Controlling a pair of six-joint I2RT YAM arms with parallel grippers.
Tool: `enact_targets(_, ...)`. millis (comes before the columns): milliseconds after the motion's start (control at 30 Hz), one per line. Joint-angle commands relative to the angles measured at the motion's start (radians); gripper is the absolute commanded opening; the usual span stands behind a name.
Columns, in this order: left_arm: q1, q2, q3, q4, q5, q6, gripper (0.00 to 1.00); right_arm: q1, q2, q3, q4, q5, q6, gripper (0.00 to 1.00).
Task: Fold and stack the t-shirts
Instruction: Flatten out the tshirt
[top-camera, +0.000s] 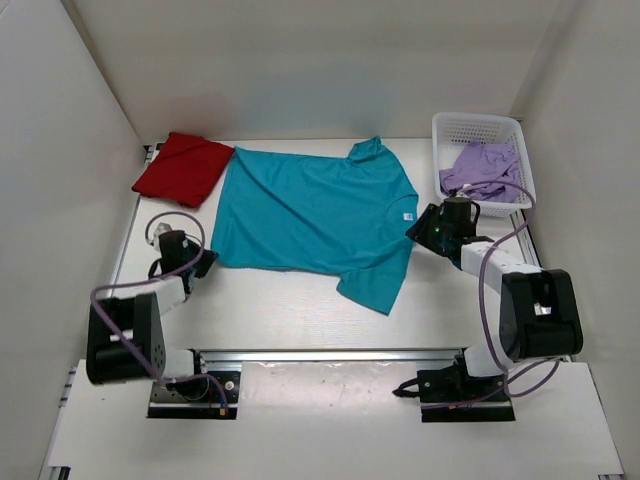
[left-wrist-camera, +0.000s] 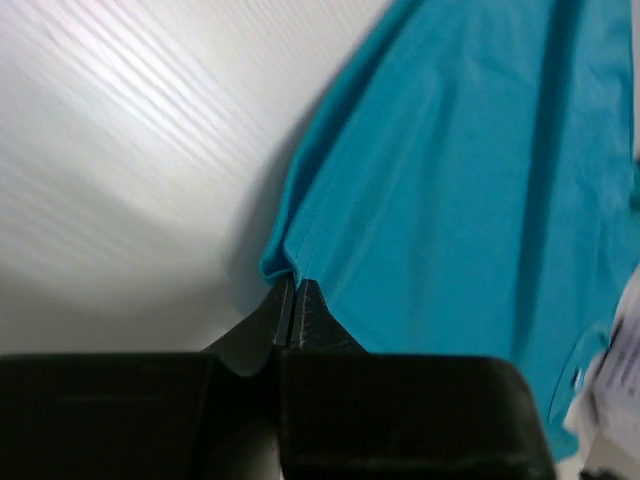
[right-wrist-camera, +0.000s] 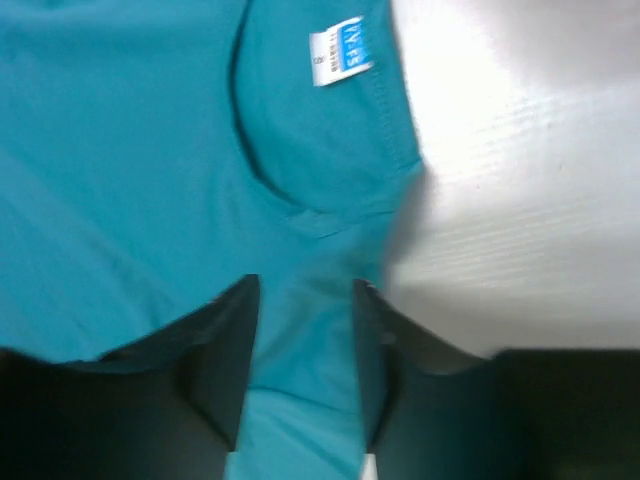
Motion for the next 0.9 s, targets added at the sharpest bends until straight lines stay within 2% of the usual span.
enact_targets(0, -0.091, -0.145, -0.076, 0.032, -0.038, -0.022, 0.0, 0.044, -0.092, 0.023, -0.037, 0.026, -0.054, 0.43)
enact_targets(100, -0.156, -0.255, -0.153, 0.032, -0.068, -0.016, 0.0, 0.185, -0.208, -0.03, -0.124, 0.138, -0.09, 0.5)
enact_targets(167, -0.193, -0.339, -0.194, 0.026, -0.068, -0.008, 0.0, 0.272, -0.278, -0.076, -0.214, 0.17, -0.098, 0.49)
enact_targets(333, -0.248, -0.491, -0.237, -0.014, -0.1, 0.027, 0.0, 0.386, -0.43, -0.226, -0.369, 0.272, -0.037, 0.44)
enact_targets(500, -0.329, -0.584, -0.285, -0.033, -0.111, 0.055, 0.0, 0.42, -0.478, -0.238, -0.5, 0.316, 0.024, 0.44)
enact_targets(600, -0.364, -0.588, -0.299, -0.034, -0.131, 0.079, 0.0, 0.438, -0.478, -0.222, -0.555, 0.367, 0.049, 0.45)
enact_targets(867, -0.435, -0.596, -0.323, -0.007, -0.152, 0.078, 0.0, 0.429, -0.467, -0.244, -0.633, 0.384, 0.11, 0.47)
